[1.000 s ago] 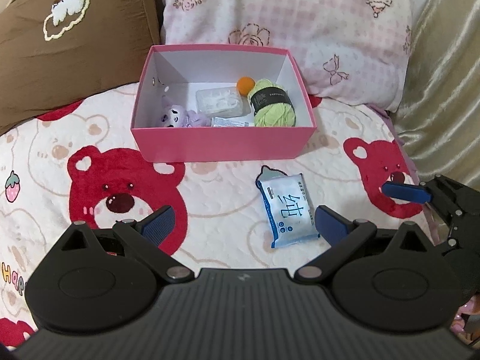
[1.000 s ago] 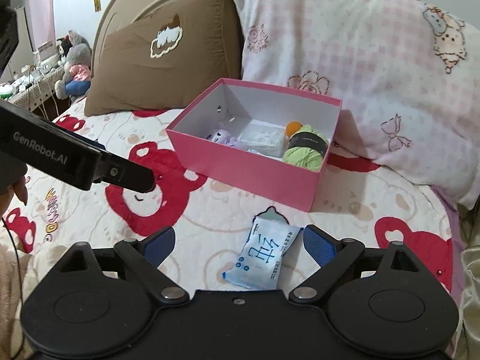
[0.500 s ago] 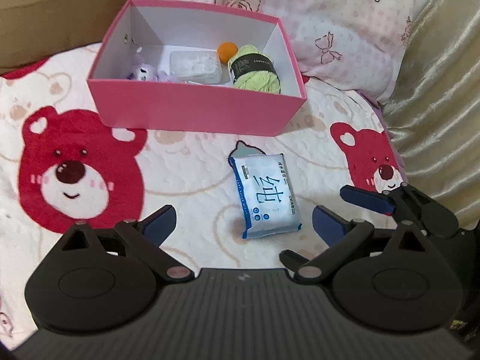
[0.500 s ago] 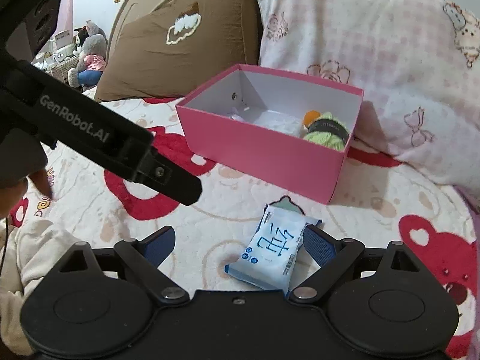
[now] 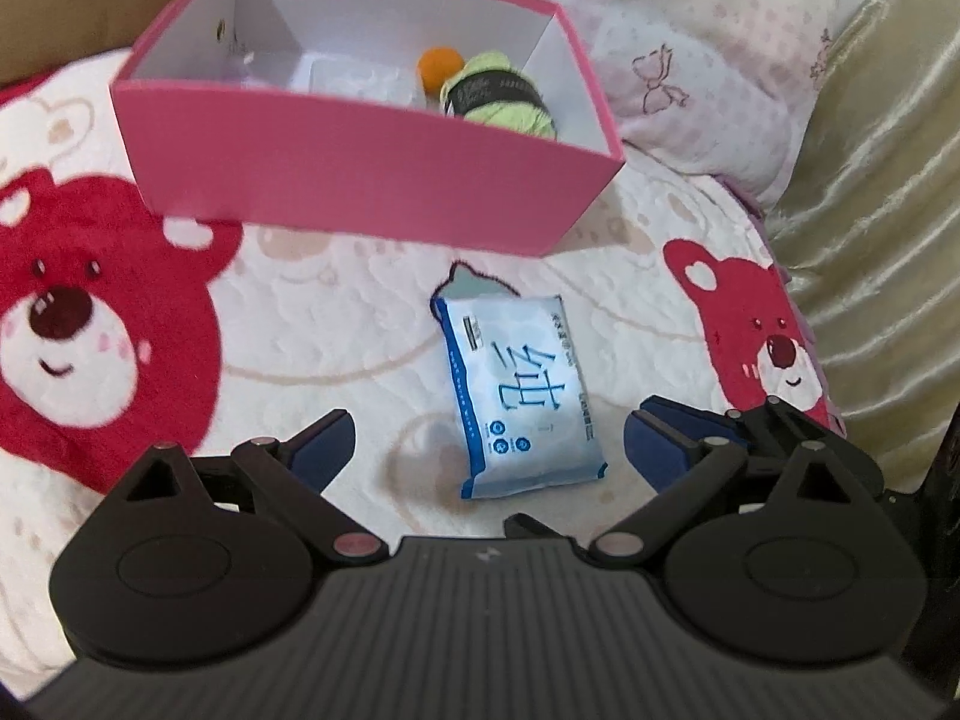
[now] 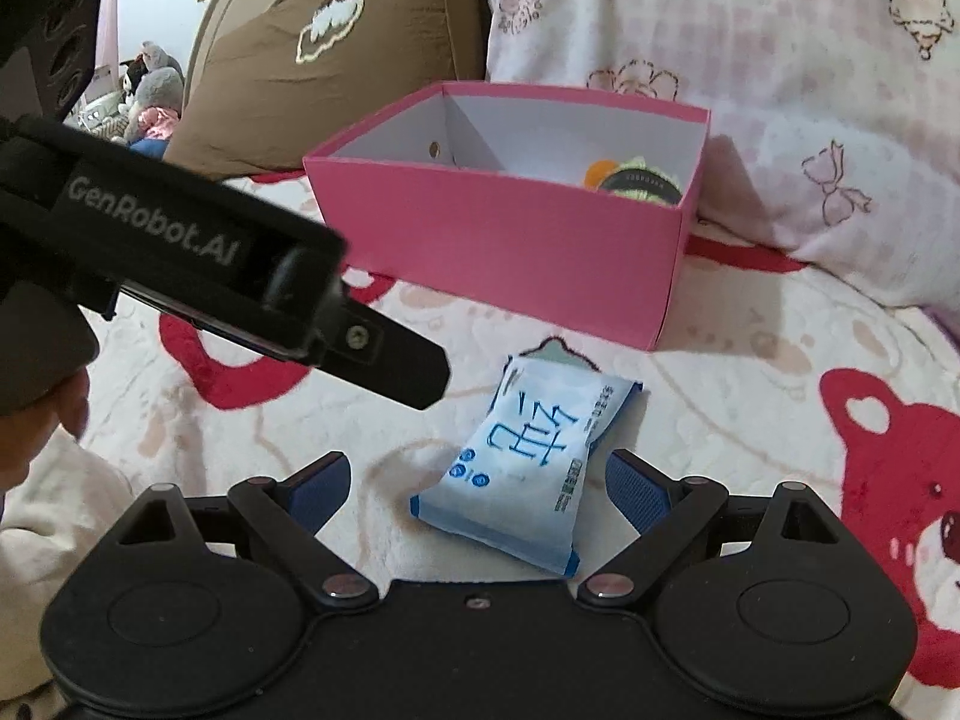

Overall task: Organize objects
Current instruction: 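Lower the open left gripper over the blue-and-white wet-wipes pack, then close the left gripper on the wet-wipes pack's edge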

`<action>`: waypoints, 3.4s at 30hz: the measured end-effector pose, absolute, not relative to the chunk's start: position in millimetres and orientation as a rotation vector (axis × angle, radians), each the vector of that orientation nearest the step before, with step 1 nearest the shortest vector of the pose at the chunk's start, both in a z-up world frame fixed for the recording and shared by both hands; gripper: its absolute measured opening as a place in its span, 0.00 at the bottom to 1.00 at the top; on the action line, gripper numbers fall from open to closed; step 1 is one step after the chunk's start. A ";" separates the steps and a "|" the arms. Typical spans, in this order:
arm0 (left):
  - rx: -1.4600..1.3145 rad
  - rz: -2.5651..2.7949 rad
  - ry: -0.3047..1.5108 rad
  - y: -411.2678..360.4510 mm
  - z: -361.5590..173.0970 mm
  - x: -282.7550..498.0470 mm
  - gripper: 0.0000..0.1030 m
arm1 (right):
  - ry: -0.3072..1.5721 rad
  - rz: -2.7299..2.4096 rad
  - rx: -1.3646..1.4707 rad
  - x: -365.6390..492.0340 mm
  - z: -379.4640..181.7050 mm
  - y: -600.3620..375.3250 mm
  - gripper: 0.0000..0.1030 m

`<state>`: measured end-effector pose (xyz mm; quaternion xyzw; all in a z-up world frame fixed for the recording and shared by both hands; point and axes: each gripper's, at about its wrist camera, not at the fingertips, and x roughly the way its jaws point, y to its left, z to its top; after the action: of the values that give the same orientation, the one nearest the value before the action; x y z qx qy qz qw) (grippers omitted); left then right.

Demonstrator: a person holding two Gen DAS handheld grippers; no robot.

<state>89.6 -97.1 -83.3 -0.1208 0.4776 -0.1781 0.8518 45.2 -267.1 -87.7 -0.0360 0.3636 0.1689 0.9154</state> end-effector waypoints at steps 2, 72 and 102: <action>-0.272 -0.374 1.018 -97.2 -91.8 90.8 0.94 | 0.756 0.342 -0.073 47.6 -93.8 -266.4 0.91; -0.411 -0.377 1.031 -119.2 -156.9 125.6 0.29 | 0.862 0.348 0.078 82.6 -133.8 -289.4 0.78; -0.302 -0.324 1.140 -121.1 -128.6 95.8 0.29 | 0.905 0.315 0.065 63.5 -126.3 -257.7 0.65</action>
<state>95.8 -121.1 -128.6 -0.1416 0.5351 -0.1522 0.8188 63.5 -257.7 -126.3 0.0315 0.4355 0.1513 0.8869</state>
